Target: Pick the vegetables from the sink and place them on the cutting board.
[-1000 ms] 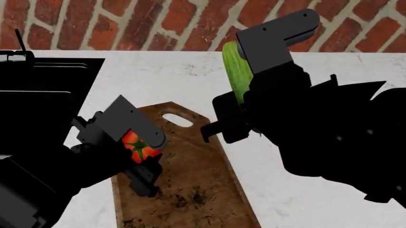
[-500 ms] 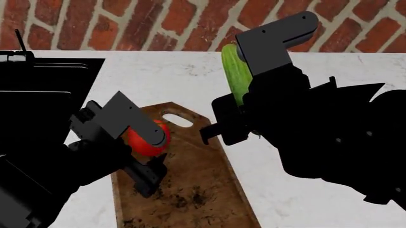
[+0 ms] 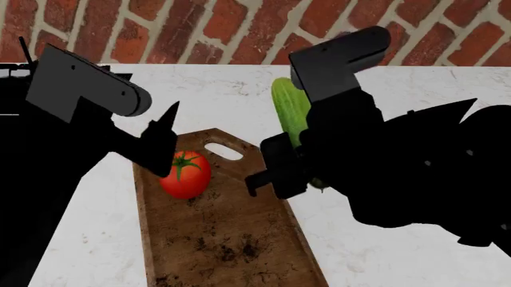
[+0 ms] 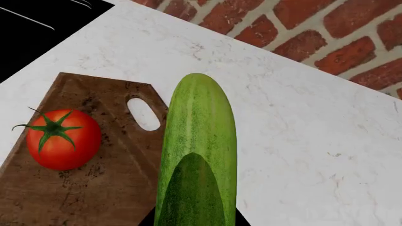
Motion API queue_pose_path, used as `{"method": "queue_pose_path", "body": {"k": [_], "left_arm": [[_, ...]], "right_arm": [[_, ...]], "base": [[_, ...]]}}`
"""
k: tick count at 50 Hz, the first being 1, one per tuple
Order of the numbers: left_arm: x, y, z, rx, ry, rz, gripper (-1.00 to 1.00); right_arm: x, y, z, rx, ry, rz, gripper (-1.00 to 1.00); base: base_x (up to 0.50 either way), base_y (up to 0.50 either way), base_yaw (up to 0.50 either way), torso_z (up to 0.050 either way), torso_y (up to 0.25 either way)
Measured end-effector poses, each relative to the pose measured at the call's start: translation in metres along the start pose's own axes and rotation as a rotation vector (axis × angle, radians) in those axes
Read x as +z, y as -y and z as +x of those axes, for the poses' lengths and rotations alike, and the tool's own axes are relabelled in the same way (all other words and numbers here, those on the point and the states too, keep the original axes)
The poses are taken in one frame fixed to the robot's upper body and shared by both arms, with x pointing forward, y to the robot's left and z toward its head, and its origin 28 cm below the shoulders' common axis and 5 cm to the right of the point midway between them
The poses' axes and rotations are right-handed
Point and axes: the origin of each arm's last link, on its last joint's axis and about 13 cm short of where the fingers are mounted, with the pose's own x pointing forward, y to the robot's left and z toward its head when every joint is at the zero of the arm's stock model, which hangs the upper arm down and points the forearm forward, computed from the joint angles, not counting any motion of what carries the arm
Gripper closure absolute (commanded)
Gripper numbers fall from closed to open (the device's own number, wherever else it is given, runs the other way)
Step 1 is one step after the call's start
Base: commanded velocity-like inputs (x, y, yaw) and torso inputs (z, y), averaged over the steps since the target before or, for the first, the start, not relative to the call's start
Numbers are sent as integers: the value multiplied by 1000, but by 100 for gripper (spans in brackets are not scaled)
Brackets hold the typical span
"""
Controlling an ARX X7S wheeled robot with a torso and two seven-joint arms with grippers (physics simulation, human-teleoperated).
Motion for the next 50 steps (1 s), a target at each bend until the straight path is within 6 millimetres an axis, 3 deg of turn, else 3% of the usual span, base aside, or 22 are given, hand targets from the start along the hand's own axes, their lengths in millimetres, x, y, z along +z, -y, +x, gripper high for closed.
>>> {"method": "queue_pose_path", "body": {"k": [19, 32, 50], "left_arm": [[2, -12, -33, 297, 156, -91, -100], [3, -11, -42, 335, 195, -115, -100], [2, -9, -45, 338, 203, -116, -100]], "right_arm": [[1, -25, 2, 195, -155, 52, 100], [-14, -39, 19, 251, -243, 76, 100], [-28, -42, 33, 248, -299, 102, 100]], "base": [[0, 0, 0, 0, 0], [0, 0, 0, 0, 0], [0, 0, 0, 0, 0]]}}
